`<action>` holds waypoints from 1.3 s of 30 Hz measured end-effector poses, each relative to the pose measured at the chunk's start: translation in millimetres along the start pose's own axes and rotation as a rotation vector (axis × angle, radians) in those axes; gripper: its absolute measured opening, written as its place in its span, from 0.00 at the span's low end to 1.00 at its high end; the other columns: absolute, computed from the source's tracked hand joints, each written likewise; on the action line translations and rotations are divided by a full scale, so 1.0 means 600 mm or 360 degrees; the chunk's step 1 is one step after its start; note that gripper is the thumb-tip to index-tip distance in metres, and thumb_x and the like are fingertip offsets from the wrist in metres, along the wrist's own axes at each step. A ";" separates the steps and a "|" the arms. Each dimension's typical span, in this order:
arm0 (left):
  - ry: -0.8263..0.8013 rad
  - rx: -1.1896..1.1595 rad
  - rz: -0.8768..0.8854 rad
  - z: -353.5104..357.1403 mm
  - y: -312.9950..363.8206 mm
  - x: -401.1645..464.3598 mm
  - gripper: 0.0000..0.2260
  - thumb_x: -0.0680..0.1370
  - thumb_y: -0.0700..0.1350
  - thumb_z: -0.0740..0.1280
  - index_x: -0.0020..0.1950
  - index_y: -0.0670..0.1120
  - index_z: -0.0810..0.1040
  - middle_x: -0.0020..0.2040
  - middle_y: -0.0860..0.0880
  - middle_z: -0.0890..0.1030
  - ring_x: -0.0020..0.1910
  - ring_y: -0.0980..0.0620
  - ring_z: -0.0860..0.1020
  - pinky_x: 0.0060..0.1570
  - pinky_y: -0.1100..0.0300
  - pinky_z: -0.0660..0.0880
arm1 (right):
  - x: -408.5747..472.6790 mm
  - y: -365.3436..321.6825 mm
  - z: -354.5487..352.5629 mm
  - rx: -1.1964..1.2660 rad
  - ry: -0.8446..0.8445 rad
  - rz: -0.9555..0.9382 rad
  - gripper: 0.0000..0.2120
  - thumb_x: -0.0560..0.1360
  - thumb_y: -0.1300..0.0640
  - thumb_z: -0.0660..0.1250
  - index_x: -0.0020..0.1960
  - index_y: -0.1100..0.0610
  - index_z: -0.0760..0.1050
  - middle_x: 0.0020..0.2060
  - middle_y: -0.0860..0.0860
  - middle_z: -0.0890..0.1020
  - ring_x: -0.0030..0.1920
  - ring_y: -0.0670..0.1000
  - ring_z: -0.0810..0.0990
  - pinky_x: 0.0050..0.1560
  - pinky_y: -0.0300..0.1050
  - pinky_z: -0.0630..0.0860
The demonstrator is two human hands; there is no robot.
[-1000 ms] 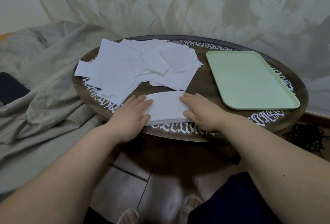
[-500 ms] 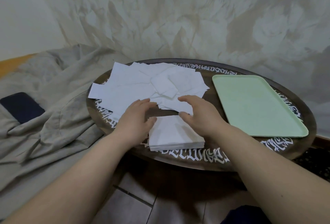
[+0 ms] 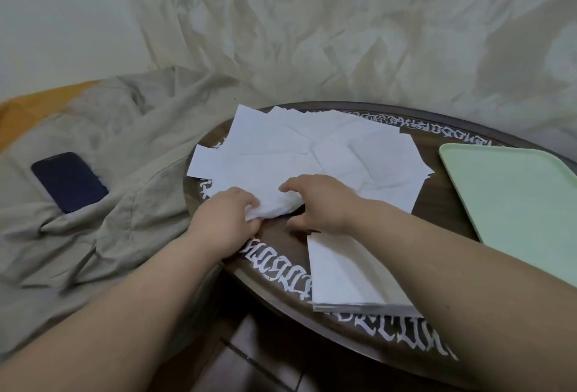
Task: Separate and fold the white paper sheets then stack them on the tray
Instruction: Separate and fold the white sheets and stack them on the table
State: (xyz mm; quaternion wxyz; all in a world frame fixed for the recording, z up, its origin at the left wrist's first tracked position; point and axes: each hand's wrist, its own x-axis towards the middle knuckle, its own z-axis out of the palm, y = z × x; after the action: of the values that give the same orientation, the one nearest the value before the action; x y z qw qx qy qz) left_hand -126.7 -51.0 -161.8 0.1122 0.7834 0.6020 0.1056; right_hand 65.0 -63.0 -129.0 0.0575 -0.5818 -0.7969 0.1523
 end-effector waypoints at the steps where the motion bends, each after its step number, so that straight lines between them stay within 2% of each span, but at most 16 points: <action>1: 0.0041 0.0044 0.0014 -0.001 0.003 0.003 0.10 0.78 0.50 0.66 0.56 0.47 0.80 0.57 0.49 0.79 0.57 0.47 0.76 0.51 0.56 0.70 | 0.006 -0.001 0.004 -0.0054 -0.0029 -0.0015 0.32 0.72 0.49 0.71 0.73 0.51 0.65 0.66 0.49 0.73 0.65 0.53 0.70 0.62 0.46 0.69; 4: 0.0195 -0.0032 0.0091 0.004 0.001 0.009 0.08 0.80 0.46 0.64 0.50 0.45 0.81 0.50 0.47 0.81 0.51 0.45 0.77 0.44 0.54 0.68 | 0.032 -0.004 0.015 -0.0151 -0.0040 -0.0002 0.31 0.72 0.45 0.70 0.72 0.50 0.65 0.64 0.51 0.73 0.64 0.55 0.71 0.61 0.49 0.70; 6: 0.0276 -0.0191 0.0157 0.008 -0.005 0.008 0.09 0.80 0.48 0.64 0.49 0.45 0.81 0.48 0.47 0.81 0.50 0.45 0.78 0.44 0.53 0.69 | 0.050 -0.004 0.022 -0.0272 0.0085 -0.0025 0.21 0.75 0.47 0.66 0.67 0.51 0.71 0.58 0.52 0.75 0.59 0.56 0.73 0.54 0.49 0.71; 8: 0.0376 -0.0328 0.0172 0.006 -0.010 0.005 0.09 0.78 0.49 0.68 0.53 0.46 0.81 0.53 0.49 0.81 0.54 0.47 0.77 0.49 0.56 0.70 | 0.062 -0.005 0.026 -0.0401 0.0192 -0.0094 0.12 0.78 0.50 0.61 0.57 0.53 0.76 0.52 0.53 0.76 0.55 0.57 0.73 0.44 0.46 0.67; 10: 0.0481 -0.0374 0.0143 -0.002 -0.015 0.001 0.16 0.75 0.48 0.72 0.62 0.47 0.78 0.62 0.50 0.78 0.62 0.49 0.74 0.58 0.60 0.67 | 0.069 -0.009 0.028 -0.0402 0.0255 -0.0135 0.09 0.79 0.54 0.59 0.51 0.55 0.77 0.49 0.54 0.77 0.54 0.57 0.73 0.42 0.45 0.63; 14: 0.0570 -0.0422 -0.0016 -0.028 -0.031 -0.005 0.28 0.73 0.46 0.74 0.72 0.47 0.70 0.71 0.49 0.71 0.71 0.47 0.67 0.68 0.58 0.62 | 0.071 -0.021 0.008 0.0061 0.0510 0.0016 0.08 0.80 0.56 0.58 0.42 0.55 0.68 0.45 0.56 0.80 0.47 0.58 0.75 0.40 0.45 0.61; 18: 0.0470 -0.0475 -0.0148 -0.036 -0.041 -0.012 0.34 0.74 0.47 0.73 0.77 0.48 0.62 0.75 0.50 0.65 0.73 0.49 0.65 0.70 0.55 0.63 | 0.065 -0.027 -0.020 0.0428 0.0620 0.0206 0.10 0.81 0.56 0.56 0.43 0.60 0.70 0.42 0.55 0.77 0.46 0.58 0.75 0.44 0.49 0.69; 23: 0.0440 -0.0556 -0.0170 -0.039 -0.035 -0.021 0.35 0.75 0.49 0.72 0.78 0.49 0.59 0.76 0.52 0.63 0.72 0.52 0.66 0.66 0.56 0.66 | 0.055 -0.044 -0.049 0.0778 0.0693 0.0282 0.11 0.81 0.56 0.56 0.51 0.61 0.74 0.46 0.54 0.79 0.47 0.56 0.75 0.43 0.45 0.66; 27: 0.0372 -0.0647 -0.0088 -0.058 -0.015 -0.017 0.31 0.77 0.51 0.70 0.77 0.51 0.62 0.74 0.54 0.66 0.63 0.57 0.72 0.59 0.62 0.67 | 0.043 -0.049 -0.071 0.1066 0.0714 0.0348 0.09 0.79 0.59 0.58 0.54 0.58 0.75 0.49 0.52 0.80 0.49 0.54 0.76 0.47 0.45 0.71; 29: 0.0324 -0.0613 0.0016 -0.066 -0.002 -0.013 0.28 0.77 0.52 0.69 0.75 0.53 0.65 0.74 0.53 0.67 0.68 0.55 0.70 0.65 0.59 0.67 | 0.040 -0.046 -0.079 0.1253 0.0754 0.0427 0.09 0.77 0.60 0.59 0.53 0.57 0.76 0.49 0.51 0.81 0.50 0.54 0.78 0.51 0.47 0.76; 31: 0.0254 -0.0604 0.0100 -0.070 0.012 -0.013 0.26 0.78 0.53 0.68 0.75 0.54 0.66 0.75 0.54 0.66 0.71 0.55 0.67 0.70 0.56 0.65 | 0.038 -0.042 -0.083 0.1546 0.0762 0.0478 0.09 0.75 0.60 0.61 0.51 0.54 0.77 0.50 0.51 0.82 0.51 0.55 0.81 0.55 0.54 0.79; 34: 0.0074 -0.0658 0.0186 -0.068 0.035 -0.014 0.27 0.78 0.55 0.67 0.76 0.57 0.63 0.77 0.53 0.61 0.73 0.53 0.66 0.72 0.54 0.63 | 0.030 -0.038 -0.091 0.1931 0.0731 0.0541 0.09 0.76 0.65 0.62 0.49 0.52 0.77 0.49 0.52 0.83 0.49 0.55 0.82 0.52 0.53 0.80; 37: -0.0042 -0.0648 0.0230 -0.060 0.054 -0.010 0.29 0.79 0.54 0.66 0.78 0.58 0.59 0.79 0.52 0.56 0.75 0.52 0.64 0.73 0.53 0.62 | 0.021 -0.030 -0.080 0.1919 0.0650 0.0581 0.08 0.76 0.65 0.65 0.52 0.55 0.78 0.49 0.54 0.83 0.50 0.57 0.83 0.51 0.55 0.81; 39: -0.0106 -0.0586 0.0240 -0.055 0.063 -0.005 0.30 0.79 0.53 0.66 0.79 0.58 0.57 0.80 0.53 0.54 0.76 0.52 0.61 0.74 0.55 0.59 | 0.013 -0.030 -0.069 0.1914 0.0514 0.0649 0.15 0.71 0.60 0.73 0.57 0.60 0.77 0.49 0.57 0.84 0.48 0.58 0.84 0.49 0.56 0.81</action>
State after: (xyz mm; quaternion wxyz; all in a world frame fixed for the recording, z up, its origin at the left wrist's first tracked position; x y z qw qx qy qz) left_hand -102.9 -61.7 -119.1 0.2652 0.7957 0.5081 0.1960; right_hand 56.9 -53.1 -85.0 0.4616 -0.6032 -0.4279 0.4899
